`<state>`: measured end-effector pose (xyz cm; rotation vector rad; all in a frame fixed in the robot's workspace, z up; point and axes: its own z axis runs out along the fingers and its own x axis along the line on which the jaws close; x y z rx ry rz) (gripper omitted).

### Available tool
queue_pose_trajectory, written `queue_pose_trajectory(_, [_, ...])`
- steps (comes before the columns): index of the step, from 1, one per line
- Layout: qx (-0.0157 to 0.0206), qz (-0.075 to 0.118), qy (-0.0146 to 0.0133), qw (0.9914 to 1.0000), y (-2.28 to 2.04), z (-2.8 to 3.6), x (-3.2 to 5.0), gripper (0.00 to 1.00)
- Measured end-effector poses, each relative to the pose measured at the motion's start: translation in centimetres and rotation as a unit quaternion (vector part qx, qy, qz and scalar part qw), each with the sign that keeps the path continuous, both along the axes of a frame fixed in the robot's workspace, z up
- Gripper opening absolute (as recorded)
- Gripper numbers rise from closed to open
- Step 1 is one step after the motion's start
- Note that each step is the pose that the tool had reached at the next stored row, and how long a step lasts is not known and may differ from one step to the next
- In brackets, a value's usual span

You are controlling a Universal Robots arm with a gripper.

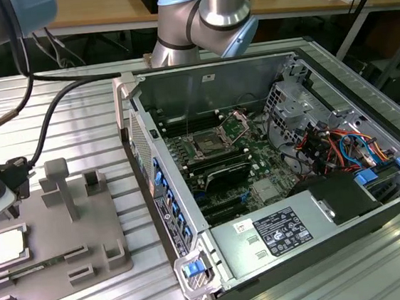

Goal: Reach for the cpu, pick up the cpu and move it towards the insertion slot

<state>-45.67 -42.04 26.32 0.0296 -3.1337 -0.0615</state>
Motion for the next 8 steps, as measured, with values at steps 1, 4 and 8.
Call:
queue_pose_trajectory(1, [0.0000,0.000,0.0001,1.00000,0.00,-0.06,0.00,0.60])
queue_pose_trajectory(4, [-0.0002,0.000,0.0001,1.00000,0.00,-0.12,-0.01,0.60])
queue_pose_trajectory(8, [-0.0002,0.000,0.0001,1.00000,-0.04,-0.21,0.00,0.60])
